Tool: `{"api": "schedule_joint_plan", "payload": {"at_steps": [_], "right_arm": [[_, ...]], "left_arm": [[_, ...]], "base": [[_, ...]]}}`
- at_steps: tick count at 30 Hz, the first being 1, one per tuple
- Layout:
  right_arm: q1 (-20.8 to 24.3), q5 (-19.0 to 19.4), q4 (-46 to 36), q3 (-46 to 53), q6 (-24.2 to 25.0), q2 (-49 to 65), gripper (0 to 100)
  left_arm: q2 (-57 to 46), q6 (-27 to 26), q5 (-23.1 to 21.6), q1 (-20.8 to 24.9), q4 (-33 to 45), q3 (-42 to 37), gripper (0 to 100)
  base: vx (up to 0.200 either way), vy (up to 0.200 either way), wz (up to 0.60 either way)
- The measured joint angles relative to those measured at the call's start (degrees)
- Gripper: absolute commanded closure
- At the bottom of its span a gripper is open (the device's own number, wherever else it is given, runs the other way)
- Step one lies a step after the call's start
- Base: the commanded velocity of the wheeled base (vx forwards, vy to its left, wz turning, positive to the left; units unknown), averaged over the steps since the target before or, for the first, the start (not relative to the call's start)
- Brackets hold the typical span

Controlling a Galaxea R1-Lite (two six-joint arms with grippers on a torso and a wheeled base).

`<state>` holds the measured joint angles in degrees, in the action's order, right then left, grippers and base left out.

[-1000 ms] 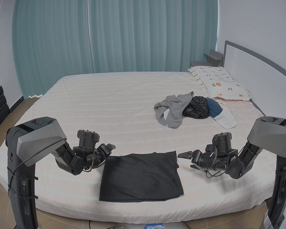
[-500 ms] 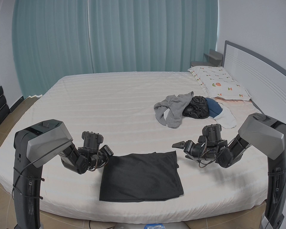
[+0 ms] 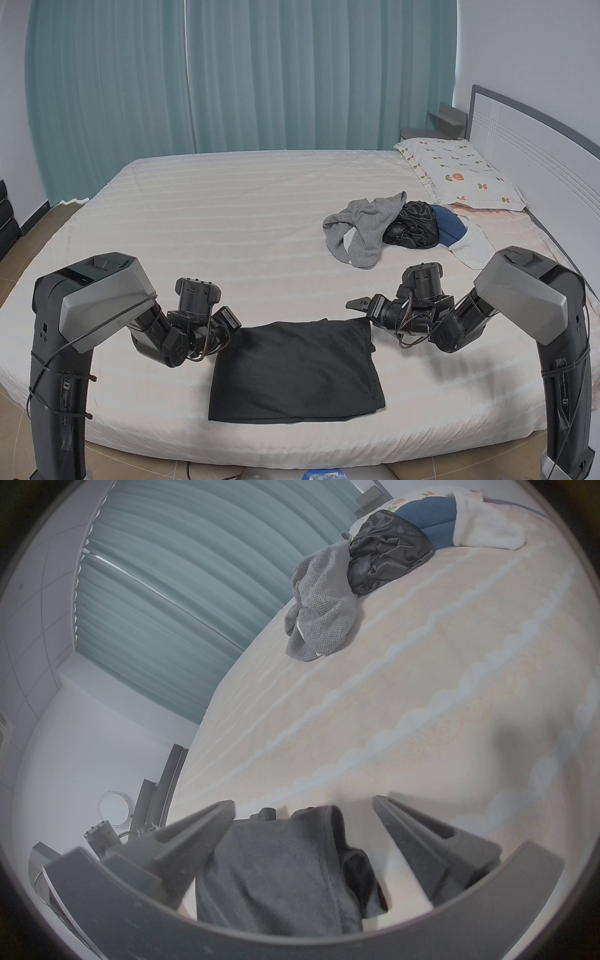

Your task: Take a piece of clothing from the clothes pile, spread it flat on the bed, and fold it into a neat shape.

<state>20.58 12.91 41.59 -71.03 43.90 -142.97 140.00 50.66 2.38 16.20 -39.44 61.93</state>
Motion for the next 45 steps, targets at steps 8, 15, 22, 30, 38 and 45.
{"api": "schedule_joint_plan", "payload": {"at_steps": [8,15,22,30,38,45], "right_arm": [[-0.2,-2.5,-0.3,-1.8,-0.3,-1.7,100],[-1.8,-2.8,-0.2,-2.2,-0.1,-1.6,100],[-2.2,-2.8,-0.3,-2.3,-0.1,-1.4,100],[-2.3,-2.8,0.1,-2.1,-0.2,-1.6,0],[-3.3,-1.4,0.3,0.6,1.0,1.5,0],[-3.4,3.0,2.0,12.8,0.9,6.7,0]], "left_arm": [[-0.3,2.6,0.2,-0.1,0.0,-0.5,100],[-0.8,4.3,0.2,-0.7,0.0,-0.6,100],[-1.4,5.8,0.2,-0.9,-0.1,-0.5,100],[-1.7,5.9,0.1,-0.9,0.0,-0.6,0],[-1.8,5.9,0.0,-0.9,0.1,-0.7,0],[-2.8,6.0,-0.4,-1.0,-0.6,-3.1,0]], "base": [[0.0,0.0,0.0],[0.0,0.0,0.0],[0.0,0.0,0.0],[0.0,0.0,0.0],[0.0,0.0,0.0],[0.0,0.0,0.0]]}}
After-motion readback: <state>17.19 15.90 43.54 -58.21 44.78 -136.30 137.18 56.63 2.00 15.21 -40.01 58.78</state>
